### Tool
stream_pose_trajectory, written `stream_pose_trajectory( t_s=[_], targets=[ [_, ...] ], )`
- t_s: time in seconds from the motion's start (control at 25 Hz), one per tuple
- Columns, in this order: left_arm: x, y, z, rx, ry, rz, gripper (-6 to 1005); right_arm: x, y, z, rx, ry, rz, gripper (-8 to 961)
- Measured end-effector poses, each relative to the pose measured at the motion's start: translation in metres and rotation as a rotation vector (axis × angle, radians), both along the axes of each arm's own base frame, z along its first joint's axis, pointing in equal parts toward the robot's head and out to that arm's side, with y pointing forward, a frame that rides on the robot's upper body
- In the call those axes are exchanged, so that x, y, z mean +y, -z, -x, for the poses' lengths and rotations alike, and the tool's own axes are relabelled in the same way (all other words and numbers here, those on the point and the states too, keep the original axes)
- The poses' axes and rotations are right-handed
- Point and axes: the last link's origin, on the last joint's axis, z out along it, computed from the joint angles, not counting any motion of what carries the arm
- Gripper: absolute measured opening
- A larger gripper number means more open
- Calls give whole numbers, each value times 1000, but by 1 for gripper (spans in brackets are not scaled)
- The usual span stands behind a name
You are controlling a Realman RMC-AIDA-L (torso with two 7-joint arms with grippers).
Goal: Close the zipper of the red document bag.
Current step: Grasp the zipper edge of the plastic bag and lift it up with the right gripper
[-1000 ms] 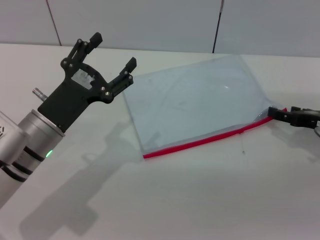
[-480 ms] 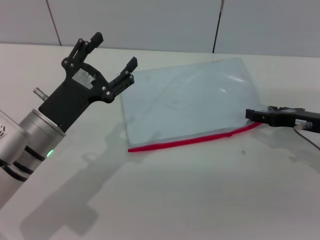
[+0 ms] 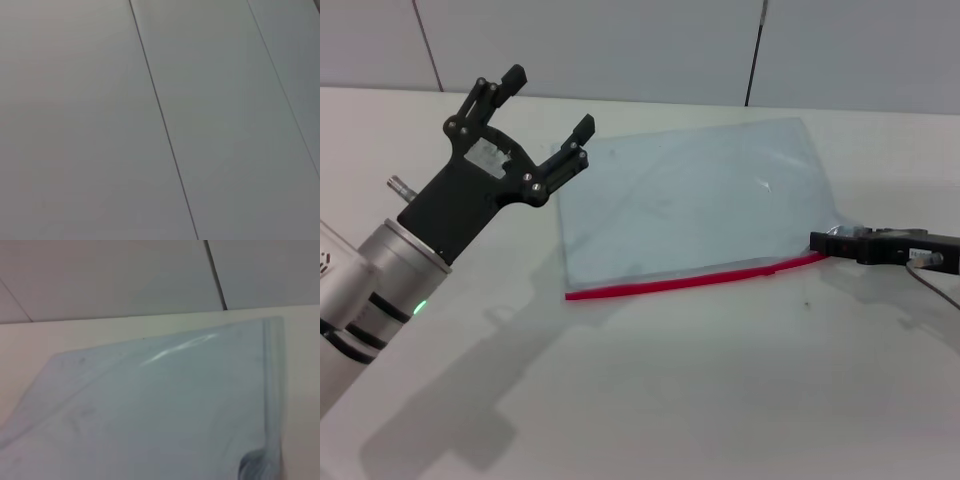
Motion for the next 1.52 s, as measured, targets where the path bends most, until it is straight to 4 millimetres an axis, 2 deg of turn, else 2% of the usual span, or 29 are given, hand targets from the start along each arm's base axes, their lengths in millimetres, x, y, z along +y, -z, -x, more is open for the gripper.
stream_pose_trajectory(
  t_s=[0.36, 0.68, 0.88, 1.12, 1.32, 1.52],
  targets=[
    [0, 0, 0, 0, 0, 0, 876, -1, -2, 10, 22, -54, 48, 814],
    [2, 1, -1, 1, 0, 4, 875, 1, 3, 16, 0, -70, 77, 603],
    [2, 1, -2, 1, 1, 4, 874, 1, 4, 17, -12, -78, 89, 395],
    [3, 1, -2, 2, 2, 4, 873, 1, 8, 20, -43, -100, 121, 223],
    [3, 1, -3, 1, 2, 4, 872, 1, 11, 22, -44, -108, 132, 141],
    [3, 1, -2, 2, 2, 3, 871, 1, 11, 24, -50, -139, 130, 118]
  ],
)
